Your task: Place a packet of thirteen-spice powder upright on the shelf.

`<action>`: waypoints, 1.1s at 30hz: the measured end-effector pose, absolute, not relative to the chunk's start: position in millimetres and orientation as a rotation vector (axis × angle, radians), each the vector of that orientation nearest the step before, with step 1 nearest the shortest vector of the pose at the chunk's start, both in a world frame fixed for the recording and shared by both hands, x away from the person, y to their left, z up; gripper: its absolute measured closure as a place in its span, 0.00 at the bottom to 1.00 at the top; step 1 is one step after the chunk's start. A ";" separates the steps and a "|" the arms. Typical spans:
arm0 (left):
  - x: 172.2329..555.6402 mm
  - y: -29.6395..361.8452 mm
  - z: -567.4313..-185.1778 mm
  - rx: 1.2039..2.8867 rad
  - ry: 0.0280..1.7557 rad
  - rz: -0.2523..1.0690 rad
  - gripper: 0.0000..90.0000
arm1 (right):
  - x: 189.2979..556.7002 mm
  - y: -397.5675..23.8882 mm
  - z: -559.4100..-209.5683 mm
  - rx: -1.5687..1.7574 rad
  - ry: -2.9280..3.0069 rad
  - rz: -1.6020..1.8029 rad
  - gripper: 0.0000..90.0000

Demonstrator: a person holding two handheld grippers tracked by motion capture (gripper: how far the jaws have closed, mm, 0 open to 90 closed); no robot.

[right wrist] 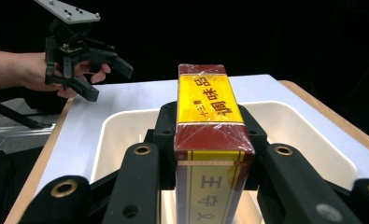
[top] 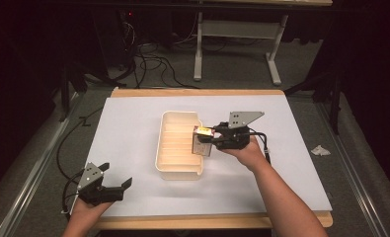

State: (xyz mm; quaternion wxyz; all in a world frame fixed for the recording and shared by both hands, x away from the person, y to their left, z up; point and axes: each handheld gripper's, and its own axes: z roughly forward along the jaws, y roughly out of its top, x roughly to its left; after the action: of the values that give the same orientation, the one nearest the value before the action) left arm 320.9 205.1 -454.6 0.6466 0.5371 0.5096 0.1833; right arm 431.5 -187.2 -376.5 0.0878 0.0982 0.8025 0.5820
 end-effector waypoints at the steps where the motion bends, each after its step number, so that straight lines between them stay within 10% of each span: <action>1: 320.9 205.1 -454.6 1.222 1.159 0.417 0.02 | 431.5 -187.2 -376.5 0.292 2.389 1.733 0.77; 33: 320.1 202.5 -455.5 1.235 1.157 0.419 0.02 | 443.6 -167.9 -382.1 0.216 2.435 1.751 0.77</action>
State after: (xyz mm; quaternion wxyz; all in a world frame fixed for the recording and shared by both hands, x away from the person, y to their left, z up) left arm 320.1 202.5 -455.5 0.6433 0.5424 0.5081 0.1842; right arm 443.6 -167.9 -382.1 0.0672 0.0717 0.8079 0.5810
